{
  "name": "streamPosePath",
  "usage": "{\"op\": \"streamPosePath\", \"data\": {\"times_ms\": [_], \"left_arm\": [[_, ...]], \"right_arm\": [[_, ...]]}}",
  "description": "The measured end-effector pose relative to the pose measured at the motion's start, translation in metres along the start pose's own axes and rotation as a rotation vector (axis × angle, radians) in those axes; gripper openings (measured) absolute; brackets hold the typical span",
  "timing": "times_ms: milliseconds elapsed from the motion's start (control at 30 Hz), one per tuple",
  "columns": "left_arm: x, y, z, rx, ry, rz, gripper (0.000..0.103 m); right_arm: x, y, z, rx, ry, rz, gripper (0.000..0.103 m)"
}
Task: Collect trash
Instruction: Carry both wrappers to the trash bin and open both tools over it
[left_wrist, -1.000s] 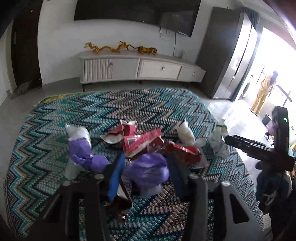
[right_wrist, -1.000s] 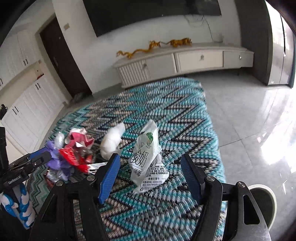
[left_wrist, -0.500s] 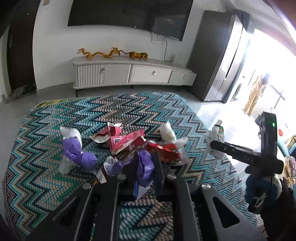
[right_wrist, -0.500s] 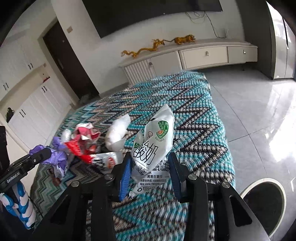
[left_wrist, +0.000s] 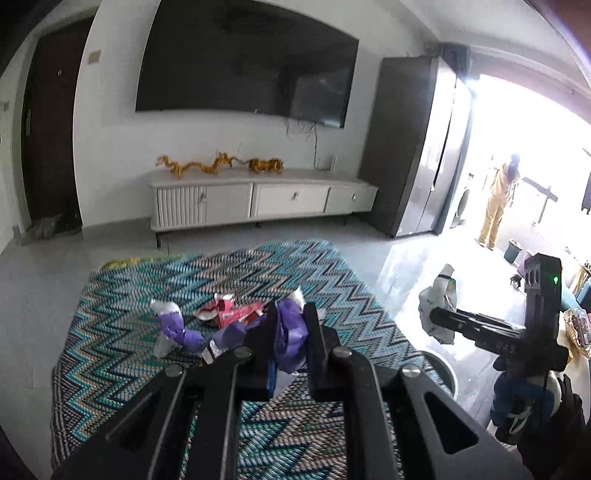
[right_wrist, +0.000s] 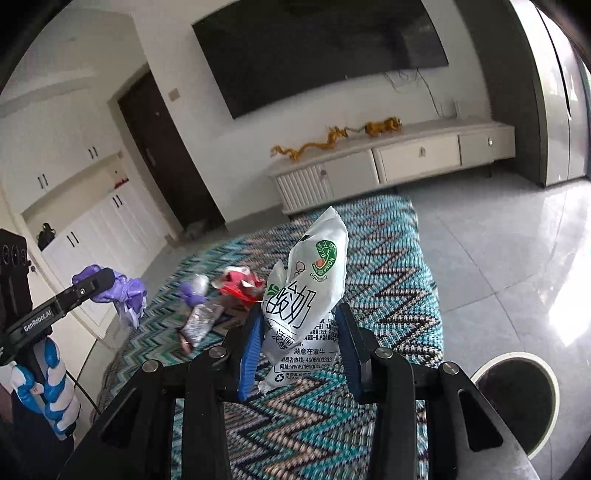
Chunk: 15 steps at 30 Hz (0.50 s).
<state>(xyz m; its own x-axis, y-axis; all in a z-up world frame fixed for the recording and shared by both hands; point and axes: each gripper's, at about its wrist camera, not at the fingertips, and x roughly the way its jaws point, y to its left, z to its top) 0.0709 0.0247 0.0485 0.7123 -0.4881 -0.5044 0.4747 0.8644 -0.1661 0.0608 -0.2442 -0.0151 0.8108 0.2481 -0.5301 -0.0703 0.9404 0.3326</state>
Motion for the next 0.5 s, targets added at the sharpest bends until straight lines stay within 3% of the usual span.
{"op": "streamPosePath", "data": {"times_ms": [233,500], "left_arm": [[-0.041,-0.033,0.014,0.035,-0.070,-0.031,0.011],[-0.052,-0.090,0.030,0.096,-0.104,-0.096,0.011]], "right_arm": [[-0.057,0.006,-0.003,-0.008,-0.094,-0.003,0.039],[-0.110,-0.021,-0.012,0.031,-0.186,-0.061,0.039]]}}
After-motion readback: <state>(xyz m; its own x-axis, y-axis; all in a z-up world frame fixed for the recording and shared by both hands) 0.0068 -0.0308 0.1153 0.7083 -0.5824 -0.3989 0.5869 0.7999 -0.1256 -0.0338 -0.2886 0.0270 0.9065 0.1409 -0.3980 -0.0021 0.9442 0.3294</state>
